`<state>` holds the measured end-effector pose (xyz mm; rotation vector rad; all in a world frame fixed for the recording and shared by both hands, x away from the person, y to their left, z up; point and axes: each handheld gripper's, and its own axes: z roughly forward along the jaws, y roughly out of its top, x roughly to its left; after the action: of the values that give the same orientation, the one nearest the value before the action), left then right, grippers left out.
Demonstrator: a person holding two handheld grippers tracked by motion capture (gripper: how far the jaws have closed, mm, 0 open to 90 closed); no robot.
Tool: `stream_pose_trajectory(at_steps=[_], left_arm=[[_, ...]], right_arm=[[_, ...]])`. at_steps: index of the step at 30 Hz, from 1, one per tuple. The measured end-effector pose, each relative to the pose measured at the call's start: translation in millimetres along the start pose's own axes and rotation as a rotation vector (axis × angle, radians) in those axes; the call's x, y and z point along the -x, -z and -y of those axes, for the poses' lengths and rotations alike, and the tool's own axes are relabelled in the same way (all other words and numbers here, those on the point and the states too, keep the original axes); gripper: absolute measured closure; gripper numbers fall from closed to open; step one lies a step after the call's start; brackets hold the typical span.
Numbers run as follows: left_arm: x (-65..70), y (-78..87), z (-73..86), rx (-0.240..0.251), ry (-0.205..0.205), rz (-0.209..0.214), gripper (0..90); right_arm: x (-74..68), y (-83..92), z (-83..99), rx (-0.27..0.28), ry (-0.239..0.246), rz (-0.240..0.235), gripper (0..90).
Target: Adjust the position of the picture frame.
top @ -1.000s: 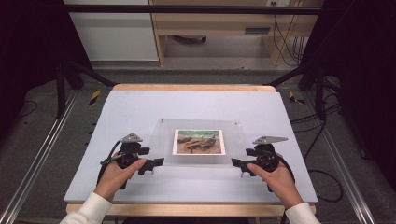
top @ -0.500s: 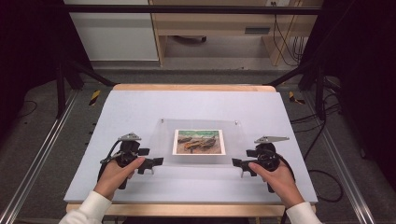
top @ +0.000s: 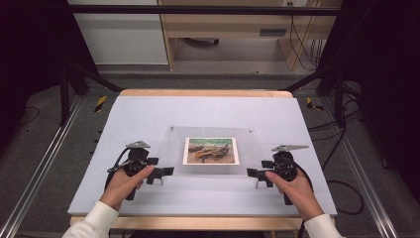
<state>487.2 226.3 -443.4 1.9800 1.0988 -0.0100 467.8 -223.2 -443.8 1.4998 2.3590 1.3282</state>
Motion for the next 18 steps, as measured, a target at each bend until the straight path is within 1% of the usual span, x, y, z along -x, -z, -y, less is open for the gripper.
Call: stream_pose_trajectory(at_steps=[4, 5, 7, 9, 15, 16, 18], left_arm=[[-2.7, -1.2, -0.3, -0.005, 0.01, 0.014, 9.3], [-3.8, -1.6, -0.3, -0.008, 0.015, 0.023, 9.3], [-5.0, -3.2, -0.2, -0.008, 0.028, 0.041, 9.4], [-4.5, -4.5, -1.0, -0.008, 0.027, 0.037, 9.2], [-5.6, -6.8, -1.0, -0.004, 0.039, 0.049, 9.0], [-5.7, -6.9, -0.8, -0.003, 0.039, 0.05, 9.0], [-6.0, -7.0, -1.0, -0.004, 0.038, 0.051, 9.0]], right_arm=[[2.5, -3.0, -1.5, 0.001, -0.018, -0.007, 18.1], [3.5, -3.7, -1.8, 0.002, -0.017, -0.007, 18.0], [4.6, -4.4, -2.3, -0.003, -0.033, -0.014, 17.9], [5.7, -4.5, -2.3, -0.005, -0.036, -0.021, 17.9], [7.9, -4.7, -1.8, -0.01, -0.058, -0.038, 18.1], [8.5, -4.6, -1.8, -0.013, -0.061, -0.043, 18.3], [9.4, -5.2, -0.9, -0.025, -0.079, -0.078, 18.7]])
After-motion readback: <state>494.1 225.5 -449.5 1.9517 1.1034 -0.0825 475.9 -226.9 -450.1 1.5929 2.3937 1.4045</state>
